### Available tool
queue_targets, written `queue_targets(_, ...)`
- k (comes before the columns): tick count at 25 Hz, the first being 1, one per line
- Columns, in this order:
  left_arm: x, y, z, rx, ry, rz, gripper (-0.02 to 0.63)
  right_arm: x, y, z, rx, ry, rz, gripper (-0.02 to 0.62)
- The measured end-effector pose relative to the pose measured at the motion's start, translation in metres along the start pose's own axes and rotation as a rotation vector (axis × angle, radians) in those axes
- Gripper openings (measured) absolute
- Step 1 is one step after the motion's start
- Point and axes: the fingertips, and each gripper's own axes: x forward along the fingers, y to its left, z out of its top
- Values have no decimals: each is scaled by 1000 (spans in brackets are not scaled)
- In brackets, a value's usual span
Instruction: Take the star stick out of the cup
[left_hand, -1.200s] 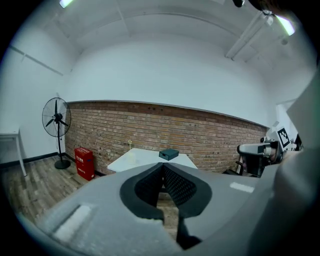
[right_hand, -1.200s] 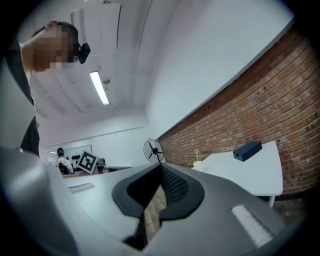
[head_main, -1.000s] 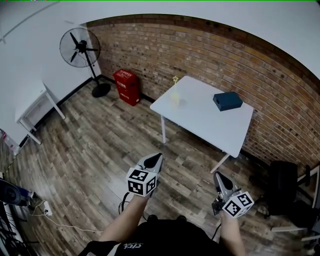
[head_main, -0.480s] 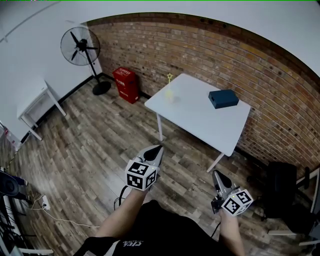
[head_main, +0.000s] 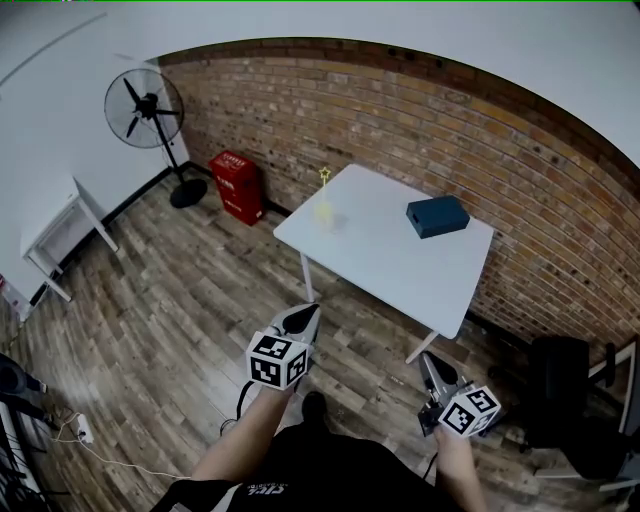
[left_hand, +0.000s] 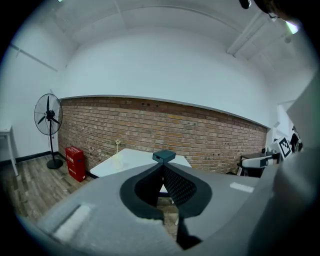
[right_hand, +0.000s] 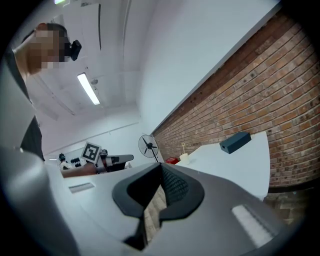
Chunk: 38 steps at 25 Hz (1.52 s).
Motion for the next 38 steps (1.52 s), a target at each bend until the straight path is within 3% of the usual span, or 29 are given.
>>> queue_targets(15,85,135,61,-43,-75,-18,6,168,-23,50,-50,11,-10,0)
queue_targets(21,100,175,65,-53,-60,-46,6,223,-27,43,-30,48,-37,0)
queue_targets(28,112,217,53,-82,-23,-41,6,280,-13,21,-29,116,14,0)
queue_targets(33,134,238,54,-95,-18,-37,6,303,-27,20,-34,137,20,0)
queue_targets(38,168,255,62,-95,-13,-31,6,327,-68,31,-13,138,2,0)
